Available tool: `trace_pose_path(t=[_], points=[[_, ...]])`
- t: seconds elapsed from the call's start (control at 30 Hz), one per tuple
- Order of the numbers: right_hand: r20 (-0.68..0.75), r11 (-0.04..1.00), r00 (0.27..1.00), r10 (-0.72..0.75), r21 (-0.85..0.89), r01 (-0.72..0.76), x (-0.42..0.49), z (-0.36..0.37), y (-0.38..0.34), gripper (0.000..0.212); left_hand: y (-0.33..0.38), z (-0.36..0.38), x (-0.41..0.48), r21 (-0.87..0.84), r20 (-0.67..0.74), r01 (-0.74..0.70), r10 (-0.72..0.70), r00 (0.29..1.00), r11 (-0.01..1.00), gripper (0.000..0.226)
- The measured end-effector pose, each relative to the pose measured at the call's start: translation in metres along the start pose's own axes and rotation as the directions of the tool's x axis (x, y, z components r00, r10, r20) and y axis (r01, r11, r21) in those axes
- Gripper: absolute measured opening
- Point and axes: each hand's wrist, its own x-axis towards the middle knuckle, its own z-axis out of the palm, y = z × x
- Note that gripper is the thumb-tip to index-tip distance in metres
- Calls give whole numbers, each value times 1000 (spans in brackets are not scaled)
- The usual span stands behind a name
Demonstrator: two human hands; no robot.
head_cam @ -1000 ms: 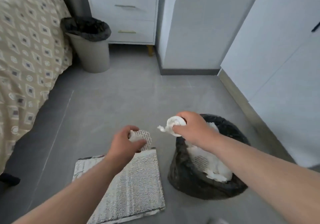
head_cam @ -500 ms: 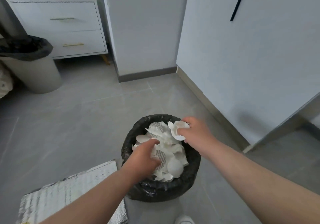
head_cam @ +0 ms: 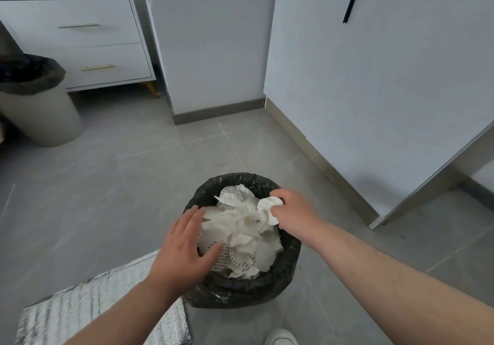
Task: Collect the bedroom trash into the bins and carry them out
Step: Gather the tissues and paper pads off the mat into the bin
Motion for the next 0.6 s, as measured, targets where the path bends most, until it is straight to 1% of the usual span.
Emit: trace_pose_path(t=[0.07, 0.13, 0.2, 0.23, 0.33, 0.43, 0.53, 0.6], points=[[28, 999, 999, -23, -45, 24, 1, 8, 0, 48, -14, -3, -7, -3, 44, 60, -60, 997, 998, 99], [88, 992, 995, -40, -115, 50, 1, 17, 0, 54, -23, -3, -15, -31, 124, 56, -52, 991, 998, 100], [124, 971, 990, -67, -219, 93, -1, 22, 0, 50, -28, -3, -19, -71, 163, 34, -22, 986, 997, 98], [113, 957, 989, -93, -265, 120, -2, 23, 1, 46, -30, -3, -19, -83, 168, 28, -14, 986, 996, 98], [31, 915, 980, -196, -355, 194, -4, 23, 7, 39, -36, -2, -19, -96, 163, 16, 0, 987, 995, 95], [-11, 897, 970, -245, -381, 222, -3, 23, 11, 36, -40, -2, -21, -91, 154, 12, 2, 988, 996, 97], [29, 878, 961, -275, -399, 263, -5, 31, 4, 33, -47, -6, -29, -128, 134, 49, -31, 991, 991, 90], [61, 865, 950, -307, -398, 305, -7, 41, -5, 34, -60, -9, -35, -156, 68, 131, -122, 990, 979, 75]])
